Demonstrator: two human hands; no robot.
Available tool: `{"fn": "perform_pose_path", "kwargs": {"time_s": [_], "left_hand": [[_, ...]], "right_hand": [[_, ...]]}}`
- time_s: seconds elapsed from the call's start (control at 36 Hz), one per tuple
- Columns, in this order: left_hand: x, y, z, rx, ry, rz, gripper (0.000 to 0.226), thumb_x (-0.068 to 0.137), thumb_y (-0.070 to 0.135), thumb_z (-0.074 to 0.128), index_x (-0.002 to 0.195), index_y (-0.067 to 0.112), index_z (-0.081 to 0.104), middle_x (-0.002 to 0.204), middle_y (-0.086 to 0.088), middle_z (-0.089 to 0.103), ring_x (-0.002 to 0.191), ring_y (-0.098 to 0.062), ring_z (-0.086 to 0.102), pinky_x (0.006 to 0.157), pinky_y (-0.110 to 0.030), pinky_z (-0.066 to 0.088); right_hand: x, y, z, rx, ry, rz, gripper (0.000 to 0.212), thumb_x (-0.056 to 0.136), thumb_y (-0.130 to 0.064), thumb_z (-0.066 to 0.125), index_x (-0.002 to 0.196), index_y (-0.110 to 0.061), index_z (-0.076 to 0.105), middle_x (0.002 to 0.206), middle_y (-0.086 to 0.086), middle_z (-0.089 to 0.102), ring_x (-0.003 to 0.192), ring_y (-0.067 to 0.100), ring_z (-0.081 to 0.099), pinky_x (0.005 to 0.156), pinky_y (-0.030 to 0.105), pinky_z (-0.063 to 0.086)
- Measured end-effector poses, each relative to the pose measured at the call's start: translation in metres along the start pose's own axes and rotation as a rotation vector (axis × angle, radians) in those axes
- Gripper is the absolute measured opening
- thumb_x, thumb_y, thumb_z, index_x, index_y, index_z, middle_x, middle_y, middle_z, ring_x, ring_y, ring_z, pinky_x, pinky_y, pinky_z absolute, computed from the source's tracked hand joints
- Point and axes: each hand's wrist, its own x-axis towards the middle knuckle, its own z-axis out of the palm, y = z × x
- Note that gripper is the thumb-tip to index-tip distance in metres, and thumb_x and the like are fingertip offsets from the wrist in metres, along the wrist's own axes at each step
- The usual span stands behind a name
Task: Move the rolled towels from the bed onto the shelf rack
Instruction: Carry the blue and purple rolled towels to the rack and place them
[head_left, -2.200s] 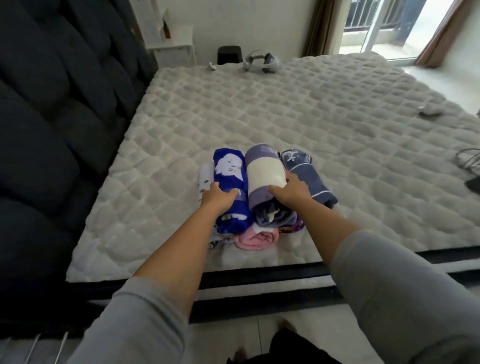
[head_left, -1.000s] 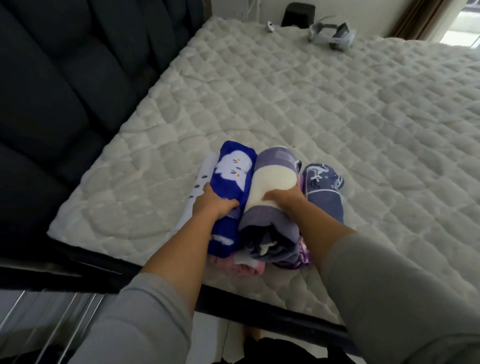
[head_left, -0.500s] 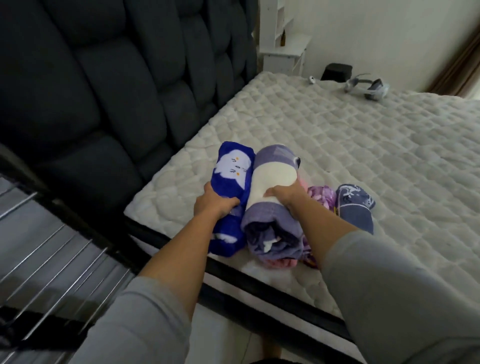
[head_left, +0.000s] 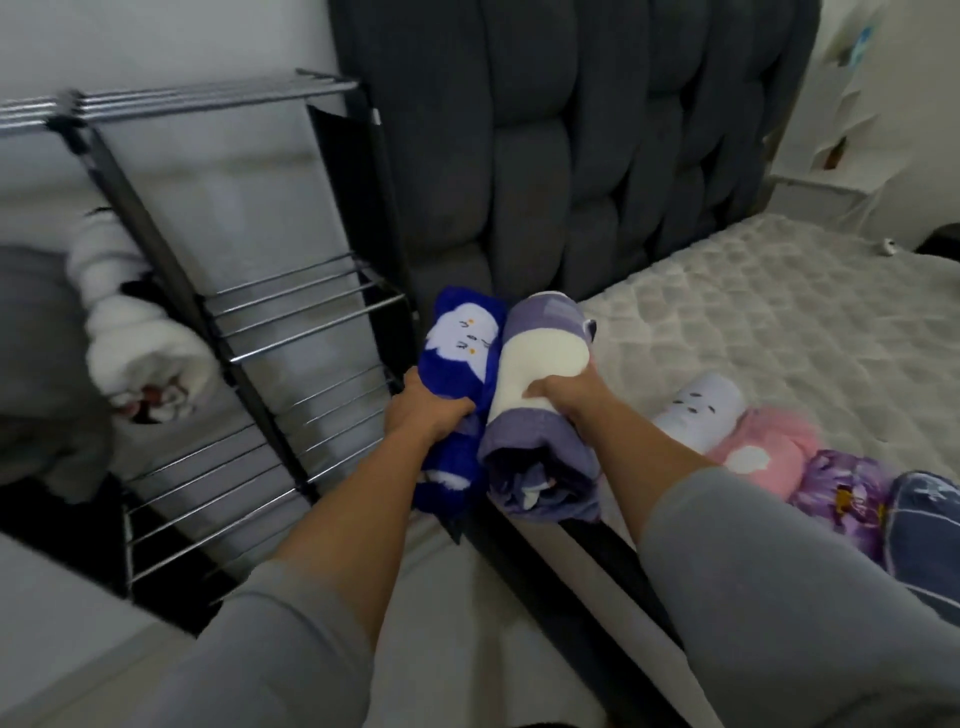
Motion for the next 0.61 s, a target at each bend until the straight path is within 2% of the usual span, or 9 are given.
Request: {"fn": "perform_pose_path", "kwargs": {"time_s": [0.08,0.19,0.31,0.36,0.44,0.53,0.61], "left_hand": [[-0.007,-0.025,-0.033,-0.056,0.086,-0.055,0.089,0.071,0.039,0.075,0.146,0.020,0.031,0.141,-0.014,0.049,0.125,-0.036,0.050,0.099,-0.039,0.044],[-0.014,-0.049,-0.069,-0.112,0.170,-0.087,0.087,0.071,0.036,0.077,0.145,0.020,0.033,0.139,-0.015,0.051,0.121,-0.037,0.053,0.092,-0.038,0.046],[-0.021,-0.068,-0.102,-0.097,0.250,-0.130,0.091,0.066,0.046,0.076,0.143,0.022,0.035,0.137,-0.012,0.053,0.119,-0.036,0.055,0.093,-0.039,0.047],[-0.022,-0.075,-0.114,-0.106,0.275,-0.138,0.092,0.064,0.048,0.075,0.143,0.023,0.035,0.138,-0.011,0.053,0.120,-0.036,0.054,0.096,-0.042,0.048],[-0.021,-0.081,-0.125,-0.145,0.307,-0.147,0.094,0.060,0.050,0.074,0.142,0.024,0.036,0.138,-0.009,0.054,0.120,-0.036,0.055,0.098,-0.044,0.047],[-0.018,-0.082,-0.135,-0.204,0.361,-0.141,0.094,0.061,0.047,0.074,0.143,0.025,0.035,0.139,-0.009,0.053,0.121,-0.036,0.054,0.100,-0.045,0.046],[-0.013,-0.079,-0.143,-0.211,0.397,-0.167,0.090,0.070,0.044,0.074,0.145,0.021,0.031,0.140,-0.011,0.050,0.123,-0.037,0.051,0.099,-0.042,0.046]], "right_hand": [[-0.013,-0.016,0.038,-0.022,-0.092,-0.071,0.093,0.056,-0.015,0.076,0.141,-0.025,0.039,0.131,0.004,0.059,0.115,0.027,0.062,0.096,0.044,0.054],[-0.032,-0.035,0.077,-0.056,-0.160,-0.125,0.098,0.059,-0.013,0.078,0.144,-0.027,0.032,0.136,0.005,0.055,0.119,0.027,0.059,0.096,0.042,0.052],[-0.047,-0.054,0.111,-0.140,-0.214,-0.154,0.101,0.058,-0.019,0.078,0.146,-0.027,0.029,0.140,0.005,0.051,0.124,0.029,0.055,0.102,0.045,0.048],[-0.054,-0.065,0.122,-0.193,-0.240,-0.166,0.096,0.057,-0.020,0.077,0.143,-0.024,0.035,0.139,0.006,0.053,0.124,0.028,0.056,0.103,0.045,0.048],[-0.057,-0.083,0.134,-0.263,-0.261,-0.178,0.086,0.067,-0.022,0.078,0.143,-0.019,0.038,0.136,0.005,0.053,0.124,0.027,0.055,0.103,0.039,0.048],[-0.051,-0.101,0.151,-0.297,-0.278,-0.178,0.098,0.069,-0.033,0.081,0.150,-0.024,0.026,0.146,0.003,0.044,0.132,0.026,0.047,0.110,0.041,0.041],[-0.046,-0.114,0.162,-0.264,-0.278,-0.231,0.111,0.064,-0.031,0.083,0.152,-0.033,0.016,0.147,0.003,0.042,0.133,0.028,0.045,0.111,0.045,0.040]]}}
